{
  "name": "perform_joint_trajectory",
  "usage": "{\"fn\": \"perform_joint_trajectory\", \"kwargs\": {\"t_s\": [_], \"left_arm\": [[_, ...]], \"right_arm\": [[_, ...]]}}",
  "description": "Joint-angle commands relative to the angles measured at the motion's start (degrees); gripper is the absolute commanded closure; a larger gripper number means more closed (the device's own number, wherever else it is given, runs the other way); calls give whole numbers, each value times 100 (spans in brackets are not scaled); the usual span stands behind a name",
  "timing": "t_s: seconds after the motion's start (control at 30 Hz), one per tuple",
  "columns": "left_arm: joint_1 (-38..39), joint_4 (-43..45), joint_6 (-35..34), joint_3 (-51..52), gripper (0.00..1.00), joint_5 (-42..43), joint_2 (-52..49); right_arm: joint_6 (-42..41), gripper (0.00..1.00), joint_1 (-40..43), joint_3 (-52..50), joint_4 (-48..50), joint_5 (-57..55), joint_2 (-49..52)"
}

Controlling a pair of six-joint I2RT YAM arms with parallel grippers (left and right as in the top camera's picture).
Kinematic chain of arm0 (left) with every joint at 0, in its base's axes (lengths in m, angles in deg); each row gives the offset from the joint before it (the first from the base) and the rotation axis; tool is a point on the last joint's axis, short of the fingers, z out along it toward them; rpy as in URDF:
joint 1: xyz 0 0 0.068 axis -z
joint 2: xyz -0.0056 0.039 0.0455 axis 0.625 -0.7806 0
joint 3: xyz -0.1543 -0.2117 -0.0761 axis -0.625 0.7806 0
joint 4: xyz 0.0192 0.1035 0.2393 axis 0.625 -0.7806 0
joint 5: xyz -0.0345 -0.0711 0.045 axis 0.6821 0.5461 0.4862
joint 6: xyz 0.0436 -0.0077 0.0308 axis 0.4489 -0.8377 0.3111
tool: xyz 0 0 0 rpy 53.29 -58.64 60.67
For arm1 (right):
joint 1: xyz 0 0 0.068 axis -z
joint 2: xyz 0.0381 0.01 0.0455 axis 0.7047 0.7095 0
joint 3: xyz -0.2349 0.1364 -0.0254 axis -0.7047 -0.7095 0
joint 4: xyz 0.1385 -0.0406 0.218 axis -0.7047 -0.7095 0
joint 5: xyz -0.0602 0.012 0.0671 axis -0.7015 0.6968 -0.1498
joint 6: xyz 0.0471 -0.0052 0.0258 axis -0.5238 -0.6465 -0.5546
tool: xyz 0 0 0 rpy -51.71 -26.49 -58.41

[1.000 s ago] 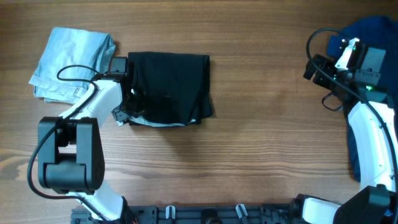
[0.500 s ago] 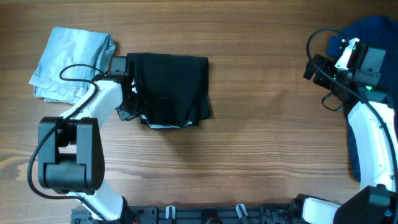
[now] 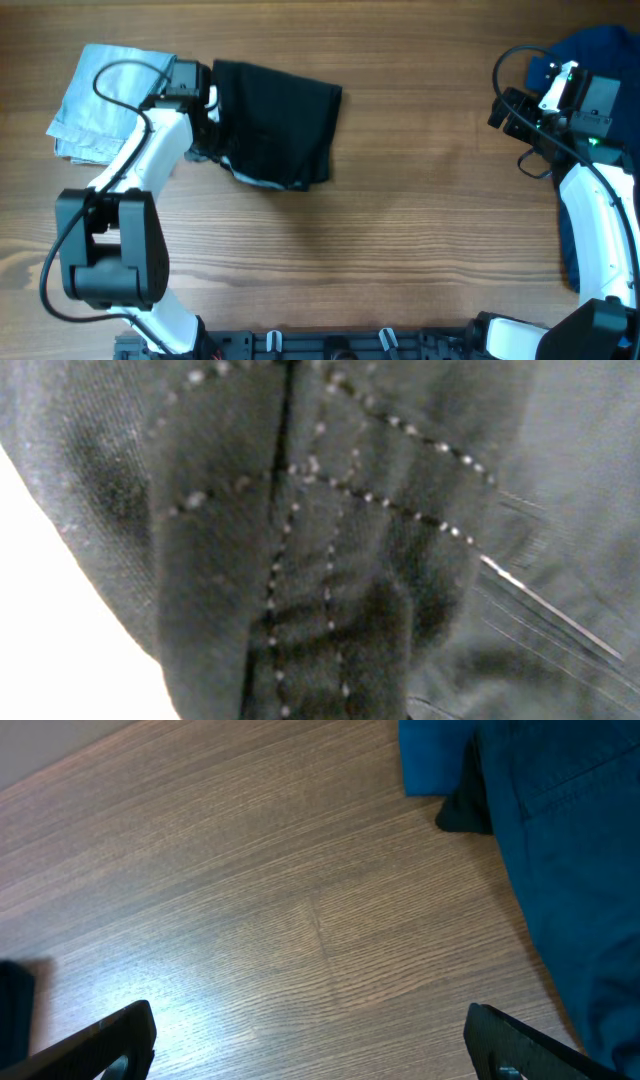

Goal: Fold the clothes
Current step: 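Drag the folded trousers up-left onto the grey denim with the left gripper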

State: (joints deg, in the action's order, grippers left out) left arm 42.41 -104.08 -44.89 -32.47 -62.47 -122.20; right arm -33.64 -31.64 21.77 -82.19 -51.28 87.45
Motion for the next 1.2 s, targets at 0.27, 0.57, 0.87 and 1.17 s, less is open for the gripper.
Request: {"fn": "perform_joint_trajectory", "kwargs": {"t_s": [0.27, 0.57, 0.87, 1.17], "left_arm": [[-11, 1045, 1213, -739, 96, -1303, 1045], [-39, 1534, 2533, -739, 96, -2002, 1172], [-651, 1812, 3283, -739, 73, -2057, 1172], [-1676, 1989, 3340, -739, 67, -1113, 1172]], "right_arm": [[105, 0, 2, -7, 0, -98, -66], [107, 0, 2, -7, 0, -98, -66], [105, 0, 2, -7, 0, -98, -66], [107, 0, 2, -7, 0, -98, -66]]}}
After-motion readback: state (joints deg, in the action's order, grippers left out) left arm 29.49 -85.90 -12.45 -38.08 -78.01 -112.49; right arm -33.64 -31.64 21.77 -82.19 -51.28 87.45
